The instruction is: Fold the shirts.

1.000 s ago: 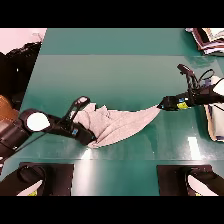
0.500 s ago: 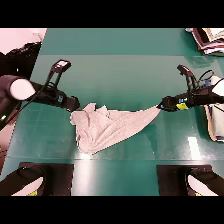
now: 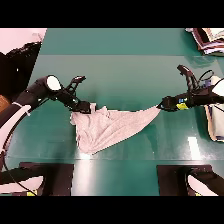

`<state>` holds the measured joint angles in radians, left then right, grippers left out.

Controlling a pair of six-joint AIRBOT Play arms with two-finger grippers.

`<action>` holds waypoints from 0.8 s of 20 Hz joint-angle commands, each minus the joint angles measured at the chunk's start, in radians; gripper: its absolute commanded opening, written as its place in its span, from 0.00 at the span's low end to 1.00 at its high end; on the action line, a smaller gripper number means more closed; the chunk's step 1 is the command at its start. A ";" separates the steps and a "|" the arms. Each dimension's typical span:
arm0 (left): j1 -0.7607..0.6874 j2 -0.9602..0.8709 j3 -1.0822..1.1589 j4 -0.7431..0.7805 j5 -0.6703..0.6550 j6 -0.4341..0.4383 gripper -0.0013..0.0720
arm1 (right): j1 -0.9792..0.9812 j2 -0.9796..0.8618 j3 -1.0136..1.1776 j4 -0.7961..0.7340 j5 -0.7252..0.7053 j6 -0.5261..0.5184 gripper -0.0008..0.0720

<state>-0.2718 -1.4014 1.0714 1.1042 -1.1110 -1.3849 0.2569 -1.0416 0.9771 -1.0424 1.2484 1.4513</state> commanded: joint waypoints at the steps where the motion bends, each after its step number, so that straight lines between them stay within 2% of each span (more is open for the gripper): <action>1: 0.003 -0.034 0.025 -0.024 0.021 0.004 0.68 | 0.001 0.000 0.000 0.000 -0.001 0.000 0.03; 2: 0.003 -0.034 0.048 -0.024 0.018 0.004 0.68 | 0.001 0.000 0.000 0.000 0.000 0.000 0.03; 3: 0.003 -0.034 0.073 -0.023 0.014 0.004 0.57 | 0.001 0.000 0.000 0.000 -0.001 0.000 0.03; 4: 0.003 -0.034 0.103 -0.019 0.010 0.005 0.29 | 0.001 0.000 0.000 0.000 -0.001 0.000 0.03; 5: 0.002 -0.034 0.128 -0.020 0.010 0.005 0.06 | 0.001 0.000 0.000 0.000 0.000 0.000 0.03; 12: 0.003 -0.024 0.161 0.017 0.016 0.001 0.05 | 0.001 0.000 0.000 0.000 0.000 0.000 0.03; 16: 0.055 0.111 0.228 0.099 0.055 -0.030 0.05 | 0.001 0.001 0.079 -0.008 0.016 -0.002 0.03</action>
<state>-0.2481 -1.3651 1.2579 1.1515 -1.0813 -1.3960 0.2569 -1.0416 1.0069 -1.0470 1.2541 1.4506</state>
